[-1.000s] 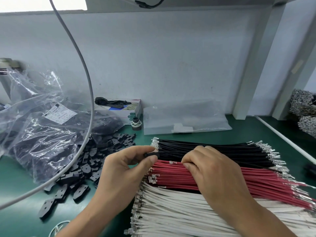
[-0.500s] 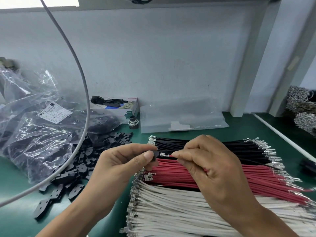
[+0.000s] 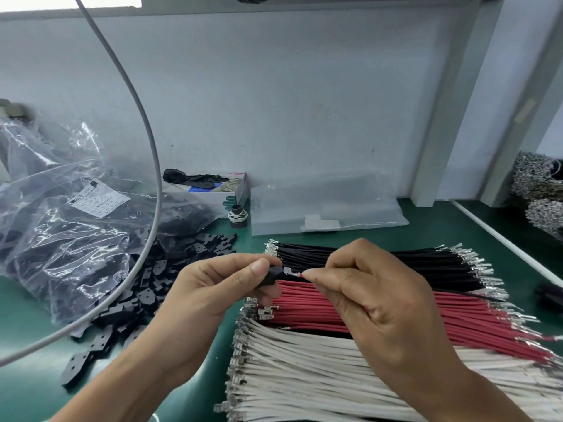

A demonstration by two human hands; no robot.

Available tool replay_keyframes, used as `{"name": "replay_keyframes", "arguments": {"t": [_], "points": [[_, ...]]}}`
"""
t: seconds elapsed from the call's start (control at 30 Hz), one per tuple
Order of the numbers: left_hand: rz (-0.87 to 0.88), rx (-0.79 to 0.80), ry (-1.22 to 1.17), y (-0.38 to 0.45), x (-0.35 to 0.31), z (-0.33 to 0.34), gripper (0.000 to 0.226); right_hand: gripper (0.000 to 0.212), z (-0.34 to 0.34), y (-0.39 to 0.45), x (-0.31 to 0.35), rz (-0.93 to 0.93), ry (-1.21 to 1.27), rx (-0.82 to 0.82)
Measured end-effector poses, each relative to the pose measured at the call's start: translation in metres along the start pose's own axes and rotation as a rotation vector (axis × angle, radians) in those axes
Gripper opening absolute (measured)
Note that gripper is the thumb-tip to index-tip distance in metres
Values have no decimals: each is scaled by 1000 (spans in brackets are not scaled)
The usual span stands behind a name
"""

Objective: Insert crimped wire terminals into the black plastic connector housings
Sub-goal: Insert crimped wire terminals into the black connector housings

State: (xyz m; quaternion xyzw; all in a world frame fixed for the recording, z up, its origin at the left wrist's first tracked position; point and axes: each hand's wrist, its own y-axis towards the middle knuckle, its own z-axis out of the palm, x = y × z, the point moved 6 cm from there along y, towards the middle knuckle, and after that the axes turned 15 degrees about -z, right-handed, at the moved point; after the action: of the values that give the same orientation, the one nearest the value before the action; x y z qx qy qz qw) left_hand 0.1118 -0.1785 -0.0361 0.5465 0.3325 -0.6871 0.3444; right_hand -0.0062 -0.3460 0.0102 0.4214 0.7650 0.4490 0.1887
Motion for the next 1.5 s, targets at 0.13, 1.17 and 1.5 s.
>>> {"name": "replay_keyframes", "arguments": {"t": [0.13,1.17,1.5], "points": [[3,9,20,1,1,-1,49,18,3,-2,2,-42,-48,50],[280,-156,541,-17,-14,13,15,20,13,-1,5,-29,-164,180],[339,-202,498,-11,-17,2,19,7,-3,10,11,-23,-267,143]]}}
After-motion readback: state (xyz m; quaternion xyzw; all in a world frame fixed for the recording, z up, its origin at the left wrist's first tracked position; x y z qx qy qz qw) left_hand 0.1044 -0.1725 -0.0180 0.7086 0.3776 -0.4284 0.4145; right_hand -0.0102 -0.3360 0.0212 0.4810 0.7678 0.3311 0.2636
